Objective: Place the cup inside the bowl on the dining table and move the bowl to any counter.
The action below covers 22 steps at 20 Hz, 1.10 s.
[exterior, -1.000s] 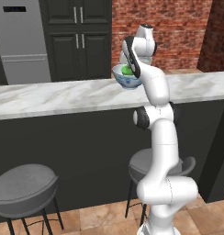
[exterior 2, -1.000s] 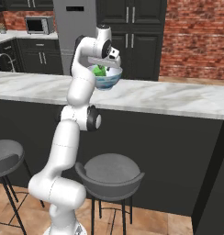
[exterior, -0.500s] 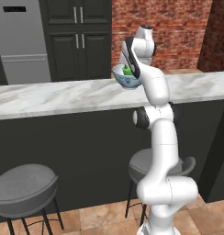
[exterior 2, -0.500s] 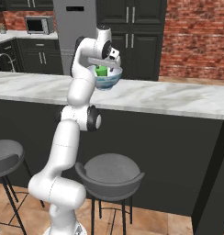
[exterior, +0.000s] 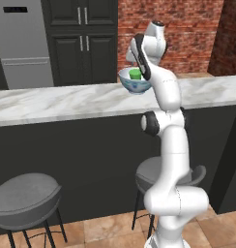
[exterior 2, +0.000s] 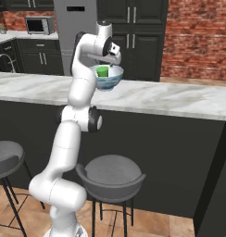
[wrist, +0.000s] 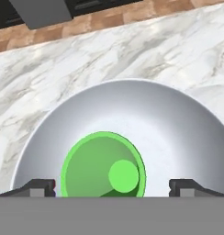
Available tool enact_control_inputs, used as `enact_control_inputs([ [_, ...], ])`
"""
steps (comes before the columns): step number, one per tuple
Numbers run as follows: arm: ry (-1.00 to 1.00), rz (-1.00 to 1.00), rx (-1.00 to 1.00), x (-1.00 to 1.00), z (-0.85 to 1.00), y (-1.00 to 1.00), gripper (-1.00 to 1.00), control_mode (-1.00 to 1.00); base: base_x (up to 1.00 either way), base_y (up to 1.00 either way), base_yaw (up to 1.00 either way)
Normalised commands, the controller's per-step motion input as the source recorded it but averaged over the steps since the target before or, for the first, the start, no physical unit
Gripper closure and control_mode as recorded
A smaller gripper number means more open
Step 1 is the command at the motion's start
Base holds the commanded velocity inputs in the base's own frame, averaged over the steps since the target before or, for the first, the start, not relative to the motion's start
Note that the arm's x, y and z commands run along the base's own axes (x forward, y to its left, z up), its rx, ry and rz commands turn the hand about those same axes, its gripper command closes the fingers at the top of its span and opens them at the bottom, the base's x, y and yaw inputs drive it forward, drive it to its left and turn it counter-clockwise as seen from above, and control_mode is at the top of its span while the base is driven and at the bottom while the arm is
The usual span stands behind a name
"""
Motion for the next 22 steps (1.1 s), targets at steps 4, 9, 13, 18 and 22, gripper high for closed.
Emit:
enact_control_inputs([
  [4, 0.01, 0.00, 0.05, 0.00, 0.23, -0.07, -1.00, -1.00, 0.00, 0.00, 0.00],
  [9, 0.07, 0.00, 0.00, -0.02, 0.00, -0.19, -1.00, -1.00, 0.00, 0.00, 0.00],
  [13, 0.09, -0.01, 0.00, -0.01, 0.02, -0.21, -1.00, -1.00, 0.00, 0.00, 0.00],
  [18, 0.02, -0.02, 0.00, 0.00, 0.22, -0.22, -1.00, -1.00, 0.00, 0.00, 0.00],
  [22, 0.00, -0.01, 0.00, -0.03, 0.42, -0.17, -1.00, -1.00, 0.00, 0.00, 0.00],
])
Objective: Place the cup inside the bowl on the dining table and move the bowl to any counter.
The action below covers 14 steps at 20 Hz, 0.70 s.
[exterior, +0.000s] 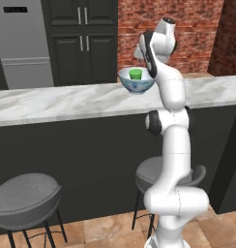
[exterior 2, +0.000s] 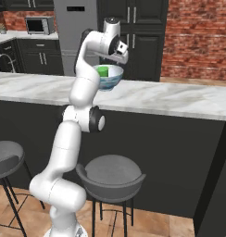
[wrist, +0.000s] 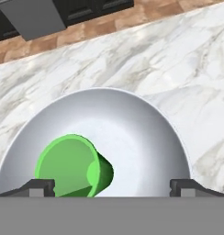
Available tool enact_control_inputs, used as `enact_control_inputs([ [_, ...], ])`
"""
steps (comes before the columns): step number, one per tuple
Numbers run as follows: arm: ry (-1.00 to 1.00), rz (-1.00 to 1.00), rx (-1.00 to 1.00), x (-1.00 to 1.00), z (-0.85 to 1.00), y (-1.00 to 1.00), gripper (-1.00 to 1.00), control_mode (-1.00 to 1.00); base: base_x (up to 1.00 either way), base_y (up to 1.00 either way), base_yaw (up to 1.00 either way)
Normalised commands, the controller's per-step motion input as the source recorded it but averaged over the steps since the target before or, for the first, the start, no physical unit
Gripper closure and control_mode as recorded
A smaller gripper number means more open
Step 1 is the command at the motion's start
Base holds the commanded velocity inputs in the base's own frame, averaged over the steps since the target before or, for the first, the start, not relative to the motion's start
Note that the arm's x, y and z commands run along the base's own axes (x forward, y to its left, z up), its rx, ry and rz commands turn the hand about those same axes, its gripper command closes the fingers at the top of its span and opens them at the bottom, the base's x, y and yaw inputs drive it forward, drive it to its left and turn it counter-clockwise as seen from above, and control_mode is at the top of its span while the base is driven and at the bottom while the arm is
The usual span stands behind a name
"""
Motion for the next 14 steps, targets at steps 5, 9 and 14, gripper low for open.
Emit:
enact_control_inputs([
  [5, 0.01, 0.00, 0.00, -0.08, 0.37, -0.19, -1.00, -1.00, 0.00, 0.00, 0.00],
  [9, 0.02, -0.03, 0.00, -0.09, 0.07, -0.19, -1.00, -1.00, 0.00, 0.00, 0.00],
  [14, 0.04, -0.04, 0.00, -0.05, 0.00, -0.26, -1.00, -1.00, 0.00, 0.00, 0.00],
])
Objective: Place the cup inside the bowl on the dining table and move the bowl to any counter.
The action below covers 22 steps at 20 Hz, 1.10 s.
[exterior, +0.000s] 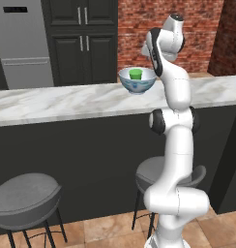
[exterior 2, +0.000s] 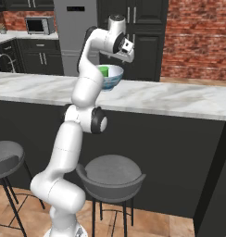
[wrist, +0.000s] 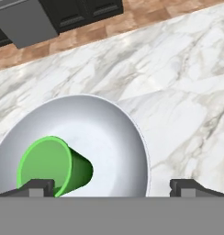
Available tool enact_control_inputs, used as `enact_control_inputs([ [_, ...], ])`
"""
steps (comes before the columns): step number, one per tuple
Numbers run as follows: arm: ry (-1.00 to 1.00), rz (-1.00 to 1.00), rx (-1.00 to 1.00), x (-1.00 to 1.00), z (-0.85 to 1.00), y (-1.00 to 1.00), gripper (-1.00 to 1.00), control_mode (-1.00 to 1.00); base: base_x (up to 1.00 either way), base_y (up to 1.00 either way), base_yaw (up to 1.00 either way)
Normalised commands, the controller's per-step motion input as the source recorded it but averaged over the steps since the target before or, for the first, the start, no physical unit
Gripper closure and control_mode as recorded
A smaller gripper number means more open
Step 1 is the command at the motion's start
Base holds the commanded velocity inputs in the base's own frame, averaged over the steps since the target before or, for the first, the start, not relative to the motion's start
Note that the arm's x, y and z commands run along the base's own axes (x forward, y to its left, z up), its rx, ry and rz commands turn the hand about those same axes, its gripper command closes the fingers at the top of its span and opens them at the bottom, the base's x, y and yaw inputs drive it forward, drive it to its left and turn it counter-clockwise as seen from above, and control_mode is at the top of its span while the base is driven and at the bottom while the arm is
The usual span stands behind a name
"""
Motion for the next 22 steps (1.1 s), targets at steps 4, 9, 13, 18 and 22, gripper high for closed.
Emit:
enact_control_inputs([
  [4, 0.01, -0.02, 0.00, -0.01, -0.04, -0.04, -1.00, -1.00, 0.00, 0.00, 0.00],
  [9, 0.01, -0.02, 0.00, 0.00, -0.19, -0.04, -1.00, -1.00, 0.00, 0.00, 0.00],
  [13, 0.00, -0.03, 0.00, 0.00, -0.32, 0.00, -1.00, -1.00, 0.00, 0.00, 0.00],
  [18, 0.00, -0.02, 0.00, 0.00, -0.21, -0.01, -1.00, -1.00, 0.00, 0.00, 0.00],
  [22, 0.00, -0.02, 0.00, 0.00, -0.13, -0.06, -1.00, -1.00, 0.00, 0.00, 0.00],
])
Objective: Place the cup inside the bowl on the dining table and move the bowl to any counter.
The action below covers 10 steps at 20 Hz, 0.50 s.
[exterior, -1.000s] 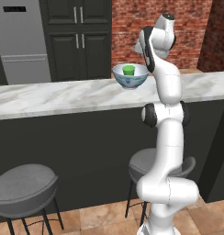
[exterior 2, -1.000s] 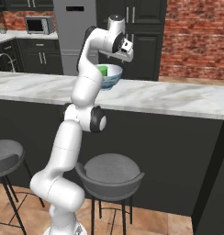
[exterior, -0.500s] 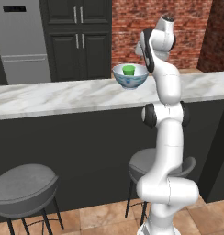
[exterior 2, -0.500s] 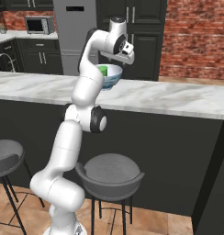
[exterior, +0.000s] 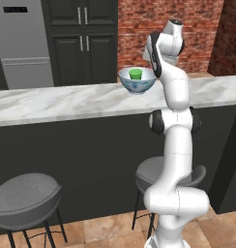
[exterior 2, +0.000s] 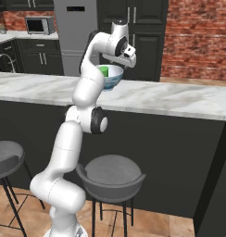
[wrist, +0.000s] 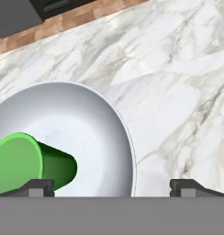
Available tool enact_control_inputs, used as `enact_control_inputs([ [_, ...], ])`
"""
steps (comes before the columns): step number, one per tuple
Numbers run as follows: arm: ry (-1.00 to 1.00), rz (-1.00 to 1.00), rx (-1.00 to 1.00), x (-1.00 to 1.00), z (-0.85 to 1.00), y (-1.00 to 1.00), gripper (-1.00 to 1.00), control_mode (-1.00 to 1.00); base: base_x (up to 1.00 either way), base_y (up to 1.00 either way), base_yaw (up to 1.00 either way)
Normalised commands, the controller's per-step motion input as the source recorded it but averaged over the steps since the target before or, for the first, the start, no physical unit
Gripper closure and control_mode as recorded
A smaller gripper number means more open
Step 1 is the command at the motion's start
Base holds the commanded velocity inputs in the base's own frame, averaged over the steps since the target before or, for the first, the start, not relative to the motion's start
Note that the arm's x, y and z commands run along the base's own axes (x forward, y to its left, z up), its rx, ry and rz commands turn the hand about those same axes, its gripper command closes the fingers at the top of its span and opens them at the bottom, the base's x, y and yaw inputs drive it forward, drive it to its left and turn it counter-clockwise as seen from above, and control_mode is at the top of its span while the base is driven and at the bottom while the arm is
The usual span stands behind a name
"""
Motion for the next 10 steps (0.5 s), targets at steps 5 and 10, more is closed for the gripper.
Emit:
enact_control_inputs([
  [5, 0.00, -0.02, 0.00, -0.01, -0.11, -0.01, -1.00, -1.00, 0.00, 0.00, 0.00],
  [10, 0.00, -0.01, 0.00, -0.05, -0.18, 0.00, -1.00, -1.00, 0.00, 0.00, 0.00],
])
